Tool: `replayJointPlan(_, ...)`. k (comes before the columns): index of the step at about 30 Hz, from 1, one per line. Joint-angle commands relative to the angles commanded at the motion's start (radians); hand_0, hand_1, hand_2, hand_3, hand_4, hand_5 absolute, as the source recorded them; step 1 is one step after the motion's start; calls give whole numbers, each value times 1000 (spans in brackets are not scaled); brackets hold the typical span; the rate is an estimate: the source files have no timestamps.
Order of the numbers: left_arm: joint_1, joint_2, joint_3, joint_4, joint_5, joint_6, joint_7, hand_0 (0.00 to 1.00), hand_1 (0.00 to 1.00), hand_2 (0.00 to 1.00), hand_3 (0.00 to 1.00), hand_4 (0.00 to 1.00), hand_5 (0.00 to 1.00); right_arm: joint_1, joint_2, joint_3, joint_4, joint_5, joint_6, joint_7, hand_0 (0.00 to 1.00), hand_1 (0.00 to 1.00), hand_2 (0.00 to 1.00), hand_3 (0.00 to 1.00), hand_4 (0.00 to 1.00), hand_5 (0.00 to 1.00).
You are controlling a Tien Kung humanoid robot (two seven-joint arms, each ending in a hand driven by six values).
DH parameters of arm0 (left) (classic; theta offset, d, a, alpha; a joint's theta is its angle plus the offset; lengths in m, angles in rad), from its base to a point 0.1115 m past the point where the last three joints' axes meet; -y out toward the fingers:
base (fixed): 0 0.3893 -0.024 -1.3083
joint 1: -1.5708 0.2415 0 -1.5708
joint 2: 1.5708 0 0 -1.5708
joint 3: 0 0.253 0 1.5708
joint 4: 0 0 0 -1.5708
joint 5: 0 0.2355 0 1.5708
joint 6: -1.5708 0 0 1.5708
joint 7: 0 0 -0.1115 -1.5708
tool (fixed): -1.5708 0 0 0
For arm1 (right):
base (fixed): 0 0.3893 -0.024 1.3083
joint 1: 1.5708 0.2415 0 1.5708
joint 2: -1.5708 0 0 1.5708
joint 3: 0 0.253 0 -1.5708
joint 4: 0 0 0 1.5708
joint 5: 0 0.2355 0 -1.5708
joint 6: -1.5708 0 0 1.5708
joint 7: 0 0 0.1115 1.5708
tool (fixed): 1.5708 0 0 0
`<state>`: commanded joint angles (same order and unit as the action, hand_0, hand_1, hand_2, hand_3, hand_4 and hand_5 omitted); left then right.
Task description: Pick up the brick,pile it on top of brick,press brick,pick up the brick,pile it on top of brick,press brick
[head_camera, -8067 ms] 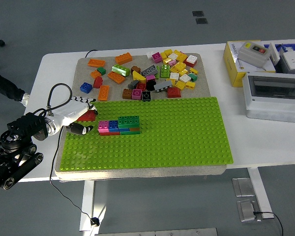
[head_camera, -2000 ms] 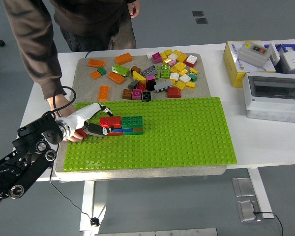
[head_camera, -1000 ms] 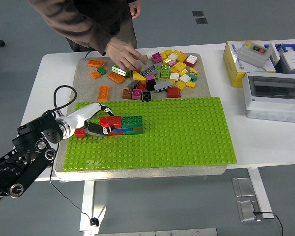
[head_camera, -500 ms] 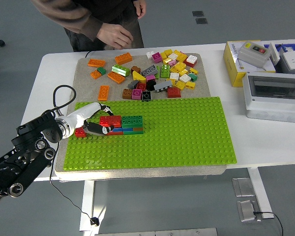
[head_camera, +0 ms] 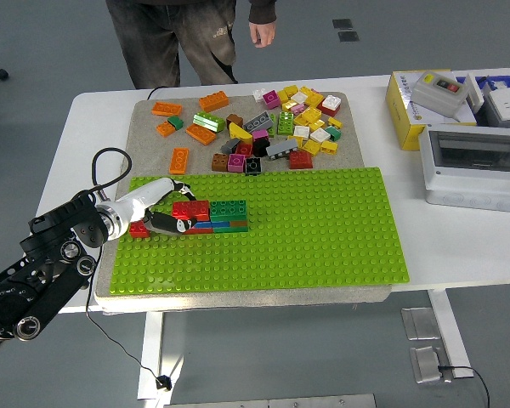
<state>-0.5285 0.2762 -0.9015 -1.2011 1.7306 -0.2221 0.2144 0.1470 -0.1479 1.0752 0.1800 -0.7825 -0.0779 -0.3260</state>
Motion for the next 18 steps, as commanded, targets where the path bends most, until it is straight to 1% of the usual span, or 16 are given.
replayJointPlan(18,2,1,4,-1,-3,-2,-4,998,984,961,714,673,239,-3,1,2,0,-2,0,-2,698,642,586,761,599,998)
